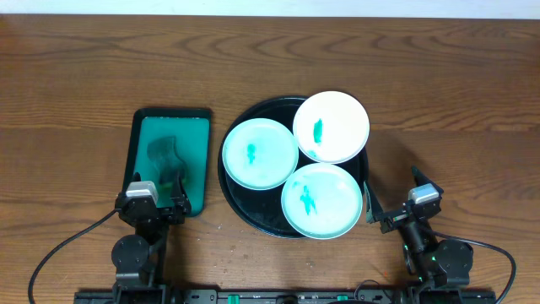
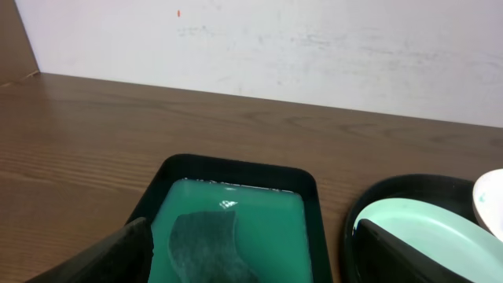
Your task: Clean dirty plates on tray and stack at the side
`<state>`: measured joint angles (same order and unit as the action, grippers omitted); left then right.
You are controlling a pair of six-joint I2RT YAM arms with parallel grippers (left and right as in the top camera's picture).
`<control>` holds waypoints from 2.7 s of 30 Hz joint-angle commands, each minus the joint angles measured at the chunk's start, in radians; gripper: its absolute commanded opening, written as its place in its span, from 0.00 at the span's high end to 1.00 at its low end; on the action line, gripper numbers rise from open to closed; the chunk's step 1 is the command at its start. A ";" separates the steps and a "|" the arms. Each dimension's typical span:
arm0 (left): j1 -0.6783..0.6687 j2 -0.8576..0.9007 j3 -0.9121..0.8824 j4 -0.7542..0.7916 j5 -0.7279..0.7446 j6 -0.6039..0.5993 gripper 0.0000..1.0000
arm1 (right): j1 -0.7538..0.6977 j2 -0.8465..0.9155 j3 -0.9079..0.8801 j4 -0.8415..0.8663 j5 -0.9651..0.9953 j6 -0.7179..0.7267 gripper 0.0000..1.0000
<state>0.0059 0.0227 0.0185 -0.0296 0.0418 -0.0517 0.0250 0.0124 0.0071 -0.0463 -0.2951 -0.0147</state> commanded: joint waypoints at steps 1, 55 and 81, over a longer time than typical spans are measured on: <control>0.005 0.003 -0.014 -0.039 -0.035 0.006 0.19 | 0.009 0.001 -0.002 -0.006 0.010 -0.002 0.01; 0.004 1.284 1.323 -1.227 0.264 -0.164 0.19 | 0.008 0.001 -0.002 -0.006 0.014 -0.002 0.01; 0.004 1.284 1.323 -1.199 0.264 -0.164 0.19 | 0.008 0.267 0.396 -0.205 -0.144 0.093 0.01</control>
<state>0.0055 1.3109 1.3228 -1.2282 0.2939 -0.2134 0.0250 0.1787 0.2615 -0.2230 -0.4168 0.1150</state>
